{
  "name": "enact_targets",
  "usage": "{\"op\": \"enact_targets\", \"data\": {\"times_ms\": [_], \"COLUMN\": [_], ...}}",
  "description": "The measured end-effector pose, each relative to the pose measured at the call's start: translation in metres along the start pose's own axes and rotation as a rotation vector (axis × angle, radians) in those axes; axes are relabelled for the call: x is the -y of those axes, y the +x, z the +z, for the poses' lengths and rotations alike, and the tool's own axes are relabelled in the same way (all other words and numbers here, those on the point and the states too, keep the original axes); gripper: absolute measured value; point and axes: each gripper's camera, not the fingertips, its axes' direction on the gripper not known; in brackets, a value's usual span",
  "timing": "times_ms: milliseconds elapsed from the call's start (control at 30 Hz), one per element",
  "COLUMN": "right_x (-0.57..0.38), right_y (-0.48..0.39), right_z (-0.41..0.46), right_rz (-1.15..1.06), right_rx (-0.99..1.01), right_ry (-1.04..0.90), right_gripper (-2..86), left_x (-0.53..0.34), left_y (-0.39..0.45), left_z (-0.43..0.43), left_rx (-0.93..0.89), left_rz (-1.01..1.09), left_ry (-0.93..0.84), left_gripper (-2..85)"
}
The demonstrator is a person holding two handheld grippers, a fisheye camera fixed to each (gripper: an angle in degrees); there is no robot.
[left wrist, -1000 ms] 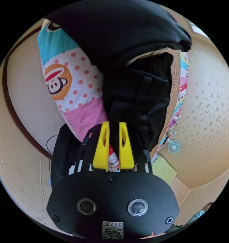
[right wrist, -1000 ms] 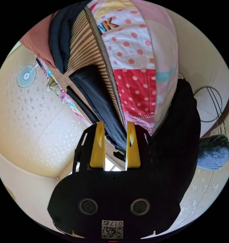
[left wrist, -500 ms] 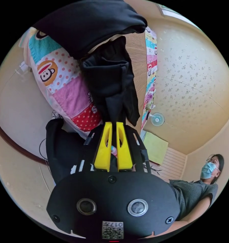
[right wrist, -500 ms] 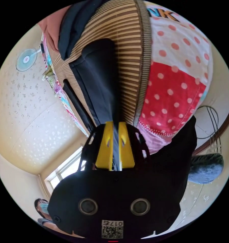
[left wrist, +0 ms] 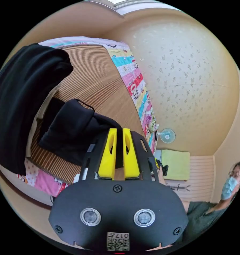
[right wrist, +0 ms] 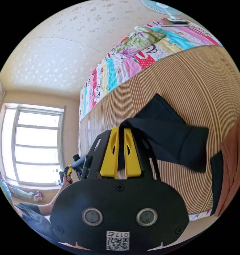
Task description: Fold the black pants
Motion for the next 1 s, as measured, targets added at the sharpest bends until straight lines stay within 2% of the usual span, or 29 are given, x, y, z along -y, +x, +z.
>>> {"op": "enact_targets", "data": {"times_ms": [67,133,200,300,367,400,433,467,600,700,767,800,867,1000], "right_x": [0.045,0.066,0.081,0.077,0.040,0.028,0.008,-0.010,-0.072,-0.119,-0.152,-0.161,-0.197,-0.244], "right_y": [-0.020,-0.035,-0.044,-0.029,0.010,0.013,0.011,0.015,0.041,0.078,0.126,0.139,0.179,0.220], "right_z": [0.026,0.046,0.077,0.148,0.203,0.205,0.191,0.182,0.155,0.124,0.097,0.090,0.057,0.009], "right_rz": [0.037,0.030,-0.014,-0.078,-0.100,-0.156,-0.225,-0.240,-0.181,-0.021,0.265,0.338,0.542,0.838], "right_rx": [-0.030,-0.053,-0.125,-0.338,-0.558,-0.548,-0.531,-0.535,-0.497,-0.364,-0.126,-0.062,0.158,0.331], "right_ry": [0.029,0.014,-0.085,-0.365,-0.654,-0.636,-0.533,-0.497,-0.518,-0.517,-0.505,-0.489,-0.292,0.090], "right_gripper": [6.6,6.6,4.8,2.2,1.2,1.1,0.8,0.7,0.5,0.5,0.6,0.6,0.9,2.2], "left_x": [0.024,0.036,0.041,0.031,0.007,-0.001,-0.015,-0.028,-0.054,-0.066,-0.068,-0.068,-0.066,-0.065], "left_y": [-0.001,0.004,0.014,0.026,0.022,0.021,0.022,0.025,0.016,0.005,-0.007,-0.010,-0.021,-0.024], "left_z": [0.032,0.063,0.103,0.174,0.222,0.229,0.236,0.234,0.217,0.203,0.189,0.186,0.172,0.148], "left_rx": [0.083,0.128,0.213,0.317,0.413,0.446,0.509,0.531,0.525,0.510,0.490,0.479,0.428,0.410], "left_rz": [-0.079,-0.065,-0.008,0.106,0.159,0.180,0.232,0.270,0.215,0.160,0.051,0.017,-0.103,-0.202], "left_ry": [0.101,0.072,-0.036,-0.279,-0.491,-0.517,-0.524,-0.482,-0.428,-0.460,-0.500,-0.508,-0.518,-0.487], "left_gripper": [5.0,5.1,5.2,5.6,5.1,4.8,3.6,2.5,-0.1,-0.4,-0.3,-0.3,-0.2,0.4]}}
